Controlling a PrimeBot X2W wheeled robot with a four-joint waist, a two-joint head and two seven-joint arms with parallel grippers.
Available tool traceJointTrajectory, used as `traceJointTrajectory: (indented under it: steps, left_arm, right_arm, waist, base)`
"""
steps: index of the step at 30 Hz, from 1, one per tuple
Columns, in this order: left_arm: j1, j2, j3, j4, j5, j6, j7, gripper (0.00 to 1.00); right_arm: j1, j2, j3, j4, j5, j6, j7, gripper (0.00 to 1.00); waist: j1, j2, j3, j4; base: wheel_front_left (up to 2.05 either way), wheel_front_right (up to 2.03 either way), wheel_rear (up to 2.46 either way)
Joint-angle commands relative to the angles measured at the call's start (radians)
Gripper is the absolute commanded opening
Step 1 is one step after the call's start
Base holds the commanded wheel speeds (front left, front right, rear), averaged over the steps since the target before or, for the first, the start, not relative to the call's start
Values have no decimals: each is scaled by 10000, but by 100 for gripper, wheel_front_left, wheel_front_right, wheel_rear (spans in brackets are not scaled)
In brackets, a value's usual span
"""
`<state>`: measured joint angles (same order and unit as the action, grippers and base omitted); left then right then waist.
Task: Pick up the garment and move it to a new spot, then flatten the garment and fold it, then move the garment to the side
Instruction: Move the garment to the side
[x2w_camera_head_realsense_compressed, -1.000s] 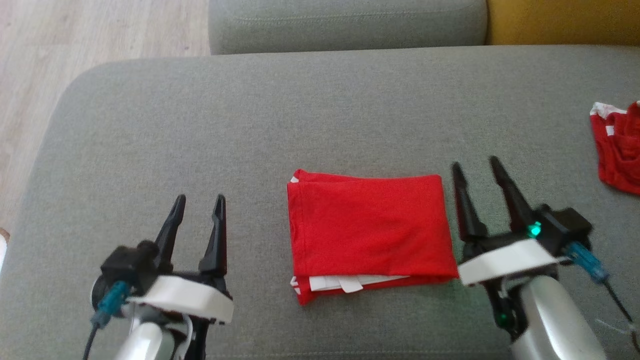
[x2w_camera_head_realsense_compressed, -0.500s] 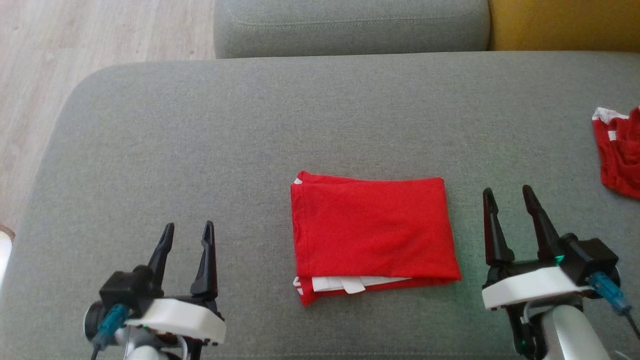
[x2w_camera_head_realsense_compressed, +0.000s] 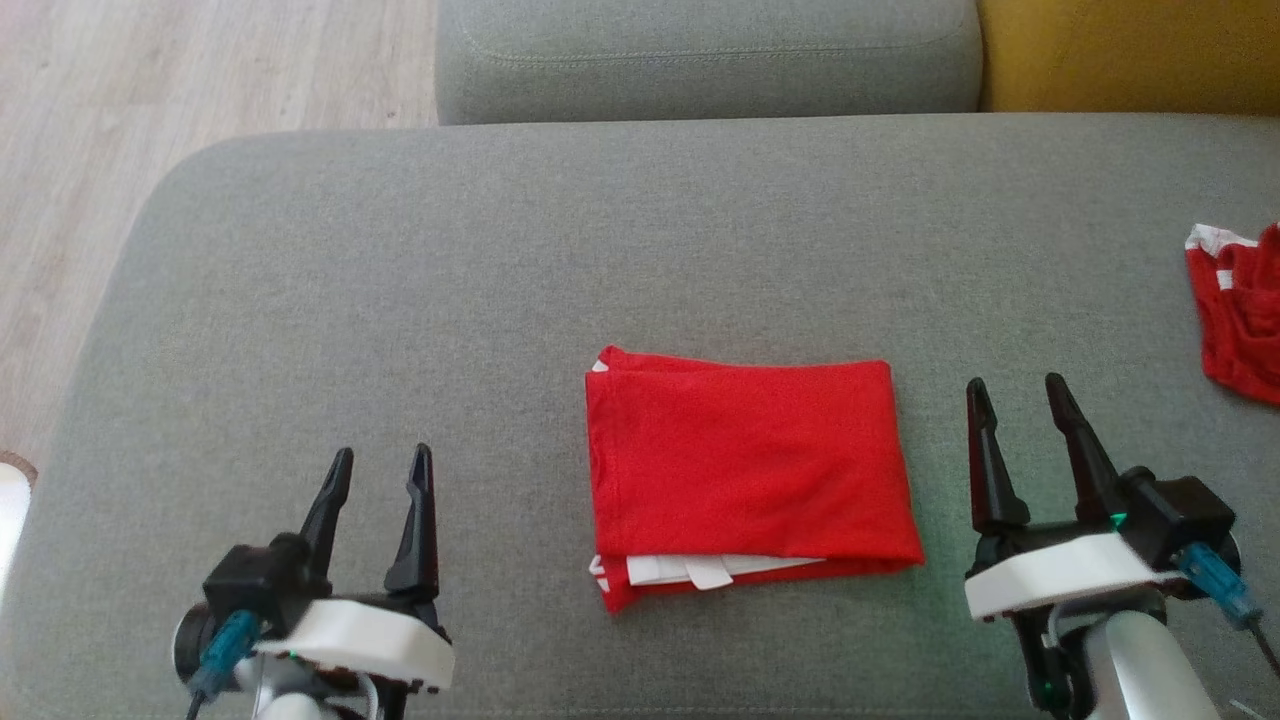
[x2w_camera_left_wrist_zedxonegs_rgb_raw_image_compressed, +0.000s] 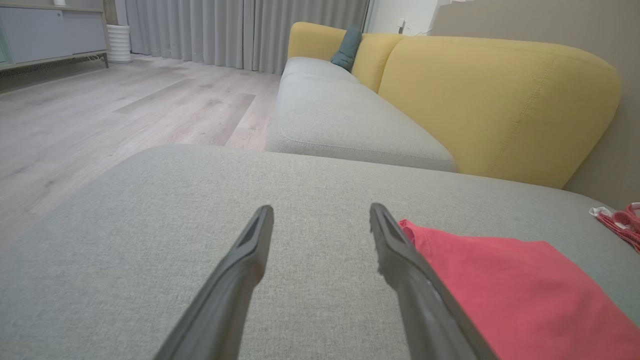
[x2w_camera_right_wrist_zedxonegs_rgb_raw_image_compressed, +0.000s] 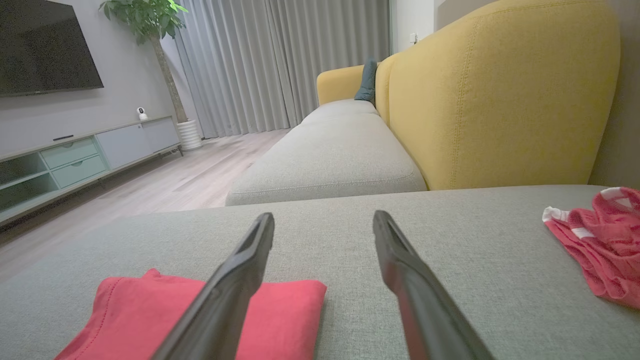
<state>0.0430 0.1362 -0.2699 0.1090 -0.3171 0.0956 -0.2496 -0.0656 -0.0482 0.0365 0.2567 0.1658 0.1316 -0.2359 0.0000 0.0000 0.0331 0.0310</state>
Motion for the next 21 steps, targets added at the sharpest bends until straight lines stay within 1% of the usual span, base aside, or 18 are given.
traceJointTrajectory:
  steps: [1, 13, 21]
  left_arm:
    - [-179, -32, 467, -227, 99, -50, -122, 100]
    - [-99, -193, 692, -113, 278, -255, -122, 100]
    - [-90, -274, 804, -112, 383, -353, -122, 100]
  right_arm:
    - [-115, -20, 274, -300, -75, -9, 30, 100]
    - [-25, -20, 263, -240, -83, -9, 114, 100]
    - [-110, -20, 143, -251, -223, -9, 572, 100]
  waist:
    - [0, 0, -17, -2]
    - [0, 0, -127, 10]
    - [0, 0, -85, 63]
  base:
    - [0, 0, 0]
    - [0, 0, 0]
    - [0, 0, 0]
